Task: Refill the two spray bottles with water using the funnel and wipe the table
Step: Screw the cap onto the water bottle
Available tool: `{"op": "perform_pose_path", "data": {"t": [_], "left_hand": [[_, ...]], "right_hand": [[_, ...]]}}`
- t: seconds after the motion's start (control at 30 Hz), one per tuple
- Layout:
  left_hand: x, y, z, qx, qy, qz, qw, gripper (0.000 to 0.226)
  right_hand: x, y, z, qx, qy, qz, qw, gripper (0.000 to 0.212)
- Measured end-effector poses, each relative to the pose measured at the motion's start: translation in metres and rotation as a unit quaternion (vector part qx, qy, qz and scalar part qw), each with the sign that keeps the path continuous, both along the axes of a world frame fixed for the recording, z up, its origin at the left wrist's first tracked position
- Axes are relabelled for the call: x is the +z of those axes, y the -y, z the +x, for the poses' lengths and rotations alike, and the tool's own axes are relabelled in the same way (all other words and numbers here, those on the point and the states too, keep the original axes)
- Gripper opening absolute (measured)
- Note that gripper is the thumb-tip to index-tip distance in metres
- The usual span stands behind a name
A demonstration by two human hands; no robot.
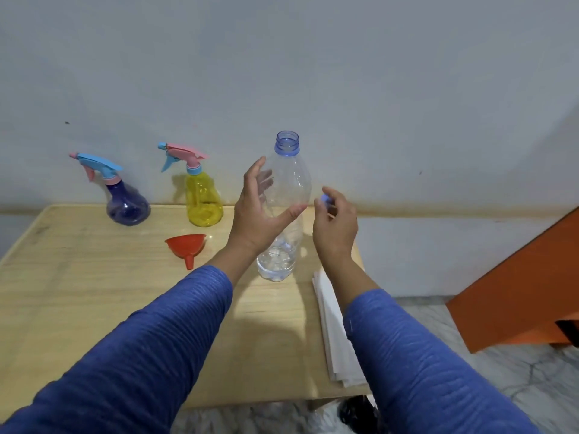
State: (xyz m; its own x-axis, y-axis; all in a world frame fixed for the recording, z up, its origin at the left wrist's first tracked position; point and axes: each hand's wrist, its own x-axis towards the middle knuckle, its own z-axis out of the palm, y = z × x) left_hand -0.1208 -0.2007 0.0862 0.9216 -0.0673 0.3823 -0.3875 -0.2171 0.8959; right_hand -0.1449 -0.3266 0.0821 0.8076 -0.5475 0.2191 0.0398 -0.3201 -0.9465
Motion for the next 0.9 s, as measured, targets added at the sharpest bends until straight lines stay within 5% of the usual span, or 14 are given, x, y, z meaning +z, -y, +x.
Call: {"op": "perform_pose_path", "data": {"t": [0.1,0.23,0.67,0.9], "left_hand": [[0.001,0.001,0.000,-0.001,-0.001,0.005,1.000,0.103],[0.003,0.002,0.001,-0.003,-0.009,0.010,1.000,0.105],[0.005,0.001,-0.002,-0.010,-0.025,0.006,1.000,0.099],[0.005,0.002,-0.004,-0.007,-0.029,-0.002,1.000,0.099]], "right_hand": [[0.055,-0.011,0.011,0.022,0.093,0.142,0.985,0.016],[0.095,-0.026,0.015,0.132,0.182,0.199,0.954,0.017],[0.121,0.006,0.017,0.379,0.025,-0.062,0.923,0.038],[0.107,-0.007,0.012,0.306,0.082,0.066,0.946,0.025]]}}
